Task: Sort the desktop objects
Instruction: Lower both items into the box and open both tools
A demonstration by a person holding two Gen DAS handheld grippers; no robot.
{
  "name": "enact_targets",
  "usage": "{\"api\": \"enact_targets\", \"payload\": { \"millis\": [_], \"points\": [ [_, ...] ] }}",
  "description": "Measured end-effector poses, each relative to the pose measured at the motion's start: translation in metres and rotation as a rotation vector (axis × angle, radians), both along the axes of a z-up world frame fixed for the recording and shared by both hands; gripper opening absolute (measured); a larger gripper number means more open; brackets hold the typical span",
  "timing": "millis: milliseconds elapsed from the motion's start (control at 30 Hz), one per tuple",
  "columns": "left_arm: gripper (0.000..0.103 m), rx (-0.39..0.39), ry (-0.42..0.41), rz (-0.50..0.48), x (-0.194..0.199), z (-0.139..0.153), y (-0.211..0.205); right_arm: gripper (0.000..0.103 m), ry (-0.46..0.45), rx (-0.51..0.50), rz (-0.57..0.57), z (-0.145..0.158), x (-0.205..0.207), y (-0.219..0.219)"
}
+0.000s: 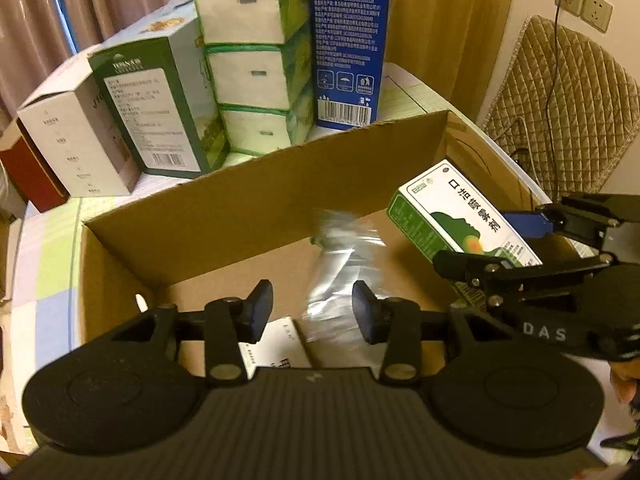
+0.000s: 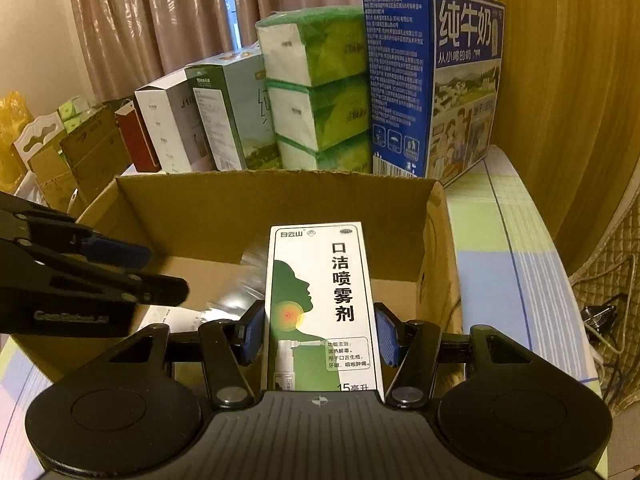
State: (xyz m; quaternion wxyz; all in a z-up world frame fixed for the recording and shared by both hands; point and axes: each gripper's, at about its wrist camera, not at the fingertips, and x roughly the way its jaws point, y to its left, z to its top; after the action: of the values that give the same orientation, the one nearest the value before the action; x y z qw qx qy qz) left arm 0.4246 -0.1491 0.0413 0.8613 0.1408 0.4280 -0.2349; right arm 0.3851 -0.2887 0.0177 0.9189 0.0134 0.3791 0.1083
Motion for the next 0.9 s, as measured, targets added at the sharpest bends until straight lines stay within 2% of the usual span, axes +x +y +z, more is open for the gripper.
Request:
{"api": "enact_targets", "payload": {
  "millis": [167,267,433,667,900],
  "points": [
    [0.038,-0.012,-0.015,0.016,-0.008,0.007,0.013,0.053,-0.007,0.02,-0.01,0.001,0.001,0.003],
    [0.04,-0.02,-0.021,0.021,-0.015,0.01,0.02,0.074,-0.026,0.057,-0.032,0.007,0.0,0.001],
    [0.047,-0.028,-0.027,0.017,-0.032,0.015,0.03,0.074,-0.047,0.066,-0.022,0.019,-0.011,0.0],
    [0.052,-0.044,-0.025,0.046,-0.056,0.024,0.042,0.075,-0.062,0.061,-0.022,0.037,-0.038,0.0],
    [0.065,-0.062,-0.044,0.073,-0.1,0.041,0.058,0.08,-0.099,0.062,-0.008,0.062,-0.085,-0.001]
  ]
}}
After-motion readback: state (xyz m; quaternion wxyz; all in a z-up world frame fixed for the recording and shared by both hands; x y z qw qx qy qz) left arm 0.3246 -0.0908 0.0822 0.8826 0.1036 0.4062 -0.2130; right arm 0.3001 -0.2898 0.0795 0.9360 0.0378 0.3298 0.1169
